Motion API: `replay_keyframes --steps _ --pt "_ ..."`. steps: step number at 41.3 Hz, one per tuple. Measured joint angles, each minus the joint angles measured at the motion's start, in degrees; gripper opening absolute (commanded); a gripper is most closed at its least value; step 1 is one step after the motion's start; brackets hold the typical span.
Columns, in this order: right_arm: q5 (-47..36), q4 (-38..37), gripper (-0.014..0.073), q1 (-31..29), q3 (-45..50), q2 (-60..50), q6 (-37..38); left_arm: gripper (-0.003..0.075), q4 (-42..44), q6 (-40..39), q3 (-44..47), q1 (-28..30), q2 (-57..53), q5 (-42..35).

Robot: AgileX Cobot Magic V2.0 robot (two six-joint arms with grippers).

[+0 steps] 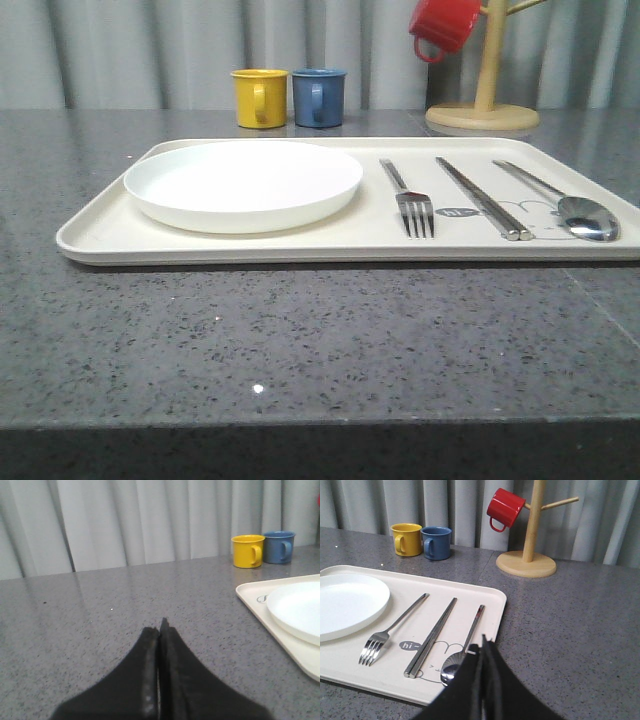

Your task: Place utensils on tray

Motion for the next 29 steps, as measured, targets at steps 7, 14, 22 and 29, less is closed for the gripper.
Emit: replay_keyframes --steps 7,14,22,29 --pt "0.0 0.0 -0.0095 0.0 0.0 -0.09 0.0 -0.0019 -0.77 0.0 4.85 1.29 -0.4 -1.03" --pt "0.0 0.0 -0.0095 0.0 0.0 -0.09 0.0 -0.0019 -0.77 0.0 9.17 1.29 -0.4 -3.67" --pt "0.0 0.0 -0.0095 0.0 0.0 -0.09 0.0 -0.0019 -0.77 0.0 9.28 1.29 -0.4 -6.63" --pt "0.0 0.0 -0.0095 0.0 0.0 -0.09 0.0 -0.0019 -0.77 0.0 9.28 1.29 -0.4 -6.74"
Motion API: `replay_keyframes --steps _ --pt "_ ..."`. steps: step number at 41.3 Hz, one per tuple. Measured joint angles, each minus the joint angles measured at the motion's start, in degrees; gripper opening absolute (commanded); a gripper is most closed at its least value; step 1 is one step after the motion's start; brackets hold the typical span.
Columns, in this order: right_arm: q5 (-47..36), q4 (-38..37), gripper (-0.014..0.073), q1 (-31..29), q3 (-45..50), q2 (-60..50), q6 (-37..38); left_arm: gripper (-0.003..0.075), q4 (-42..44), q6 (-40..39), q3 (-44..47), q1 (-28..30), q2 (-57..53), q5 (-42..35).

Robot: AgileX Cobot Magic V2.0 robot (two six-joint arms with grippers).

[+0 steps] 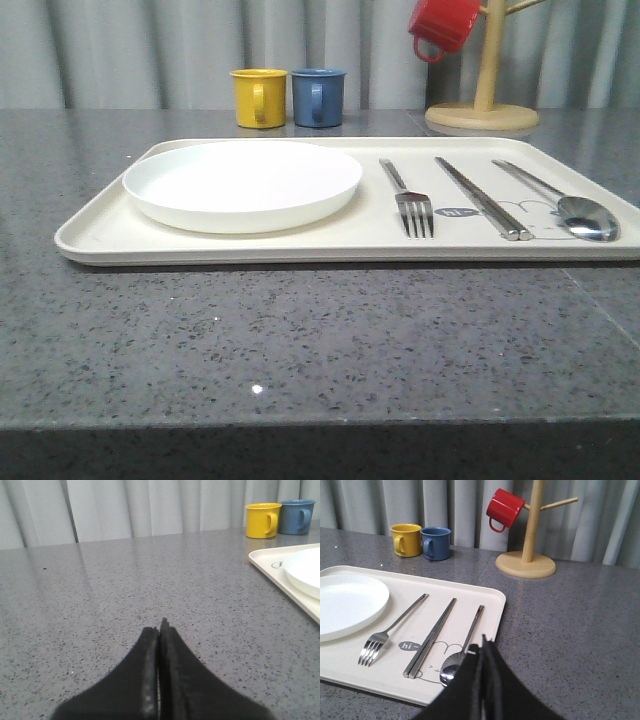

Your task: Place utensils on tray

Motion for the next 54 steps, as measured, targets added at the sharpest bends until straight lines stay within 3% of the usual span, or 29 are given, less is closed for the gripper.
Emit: replay_keyframes --steps 35,54 --pt "-1.09 -1.04 -0.0095 -0.4 1.26 -0.51 0.0 -0.0019 0.0 0.0 0.0 0.0 0.0 0.0" --pt "-1.05 0.87 -0.0095 -11.96 17.86 -12.6 0.0 -0.0019 0.0 0.0 0.0 0.0 0.0 0.0"
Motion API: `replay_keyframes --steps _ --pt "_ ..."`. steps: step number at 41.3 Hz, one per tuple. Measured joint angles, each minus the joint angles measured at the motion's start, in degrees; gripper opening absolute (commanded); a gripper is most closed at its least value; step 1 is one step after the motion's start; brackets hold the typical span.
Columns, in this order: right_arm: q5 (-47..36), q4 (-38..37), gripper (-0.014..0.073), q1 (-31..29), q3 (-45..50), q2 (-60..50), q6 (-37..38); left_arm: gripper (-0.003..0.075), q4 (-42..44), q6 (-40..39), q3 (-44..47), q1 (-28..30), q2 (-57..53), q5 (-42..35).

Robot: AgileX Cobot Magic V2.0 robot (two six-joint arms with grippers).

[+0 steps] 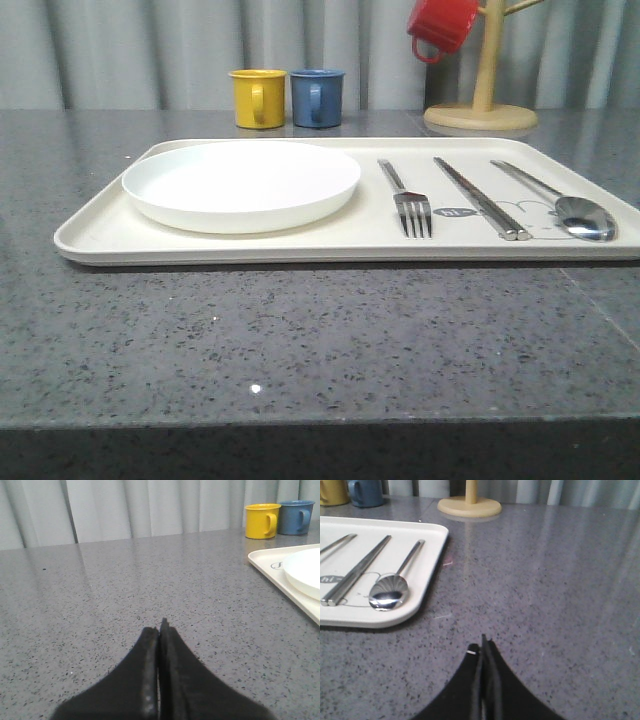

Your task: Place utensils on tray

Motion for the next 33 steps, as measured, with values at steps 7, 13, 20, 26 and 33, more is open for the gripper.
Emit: replay_keyframes --steps 7,13,20,26,33 --pt "1.11 0.68 -0.0095 -0.09 0.42 -2.0 0.0 -0.0019 0.0 0.0 0.0 0.0 0.0 -0.12" --pt "1.24 0.79 -0.0095 -0.09 0.42 -2.0 -0.02 -0.0019 0.0 0.0 0.0 0.0 0.0 -0.12" --pt "1.24 0.79 -0.0095 -0.09 0.42 -2.0 -0.02 -0.0019 0.0 0.0 0.0 0.0 0.0 -0.12" --pt "1.24 0.79 -0.0095 -0.09 0.42 -2.0 -0.02 -0.0019 0.0 0.0 0.0 0.0 0.0 -0.12" --pt "1.24 0.79 -0.0095 -0.09 0.42 -2.0 -0.02 -0.0019 0.0 0.0 0.0 0.0 0.0 -0.12"
